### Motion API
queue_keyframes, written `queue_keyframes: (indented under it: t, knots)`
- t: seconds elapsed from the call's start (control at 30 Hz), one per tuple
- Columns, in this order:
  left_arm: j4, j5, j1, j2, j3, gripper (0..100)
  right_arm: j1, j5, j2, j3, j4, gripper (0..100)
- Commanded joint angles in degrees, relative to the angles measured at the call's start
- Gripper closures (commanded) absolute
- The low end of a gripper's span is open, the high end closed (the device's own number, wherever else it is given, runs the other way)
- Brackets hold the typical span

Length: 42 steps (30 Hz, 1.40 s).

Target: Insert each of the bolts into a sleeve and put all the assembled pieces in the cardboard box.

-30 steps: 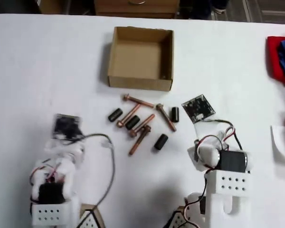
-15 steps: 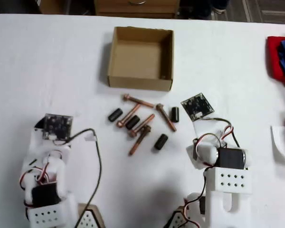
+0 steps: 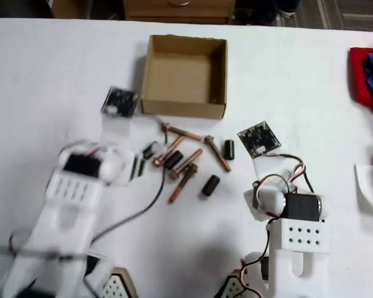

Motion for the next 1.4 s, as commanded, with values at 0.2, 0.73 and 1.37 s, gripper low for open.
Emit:
queue_keyframes:
  t: [0.2, 0.73, 1.37]
  knots:
    - [9.93, 12.13, 17.58, 21.89, -14.64, 83, 10.68, 0.09, -0.22, -0.26, -3.74, 97.5]
    - [-12.13, 11.34, 21.19, 32.09, -14.64, 83, 13.76, 0.00, -0.22, 0.09, -3.74, 97.5]
    - [-12.66, 10.29, 20.92, 50.37, -27.65, 83, 13.76, 0.00, -0.22, 0.09, -4.09, 97.5]
